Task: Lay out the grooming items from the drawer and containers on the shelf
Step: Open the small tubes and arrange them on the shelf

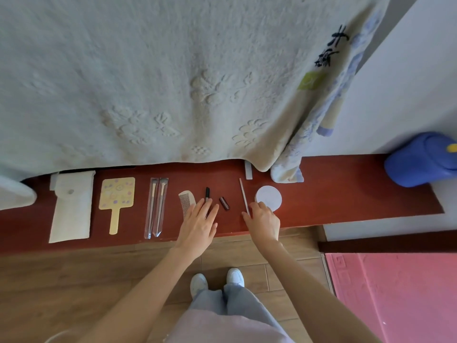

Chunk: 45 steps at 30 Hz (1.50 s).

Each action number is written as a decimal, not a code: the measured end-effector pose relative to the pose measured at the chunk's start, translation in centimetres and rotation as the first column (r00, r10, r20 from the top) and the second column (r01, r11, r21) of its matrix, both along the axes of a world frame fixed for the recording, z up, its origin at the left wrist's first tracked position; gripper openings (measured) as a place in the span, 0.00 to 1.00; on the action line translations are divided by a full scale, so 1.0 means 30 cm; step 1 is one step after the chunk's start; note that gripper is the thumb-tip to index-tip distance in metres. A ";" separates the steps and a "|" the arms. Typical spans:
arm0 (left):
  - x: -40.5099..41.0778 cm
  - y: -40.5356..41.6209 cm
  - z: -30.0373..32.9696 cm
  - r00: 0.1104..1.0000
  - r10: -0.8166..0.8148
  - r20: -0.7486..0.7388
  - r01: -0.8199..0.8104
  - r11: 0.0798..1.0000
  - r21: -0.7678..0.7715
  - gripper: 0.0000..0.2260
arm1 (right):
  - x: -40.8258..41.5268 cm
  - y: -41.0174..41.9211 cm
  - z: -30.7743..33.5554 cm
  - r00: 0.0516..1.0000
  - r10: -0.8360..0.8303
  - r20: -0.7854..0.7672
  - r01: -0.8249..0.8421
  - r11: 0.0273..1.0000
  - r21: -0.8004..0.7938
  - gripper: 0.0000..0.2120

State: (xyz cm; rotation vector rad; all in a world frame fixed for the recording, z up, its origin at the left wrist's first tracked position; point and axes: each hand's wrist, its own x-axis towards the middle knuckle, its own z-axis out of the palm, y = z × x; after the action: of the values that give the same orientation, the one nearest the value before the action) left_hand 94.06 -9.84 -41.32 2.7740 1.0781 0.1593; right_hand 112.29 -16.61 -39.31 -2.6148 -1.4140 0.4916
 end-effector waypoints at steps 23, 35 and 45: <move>-0.050 0.124 0.358 0.901 -0.207 0.381 0.107 0.958 0.267 0.14 | 0.070 -0.065 0.296 0.980 0.162 0.119 -0.198 0.872 0.448 0.05; 0.007 0.131 0.593 0.843 -0.320 0.432 0.098 0.882 0.461 0.07 | 0.094 0.002 0.557 0.860 0.403 0.314 -0.510 0.643 0.572 0.04; -0.022 0.095 0.667 0.822 -0.277 0.498 0.002 0.876 0.483 0.04 | 0.071 0.055 0.607 0.808 0.400 0.433 -0.590 0.530 0.609 0.03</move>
State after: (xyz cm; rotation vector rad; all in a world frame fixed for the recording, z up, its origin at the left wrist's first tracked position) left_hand 93.41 -6.98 -21.30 2.8610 0.7322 1.2775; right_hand 114.42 -14.95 -21.11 -1.6284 -1.9316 -0.3427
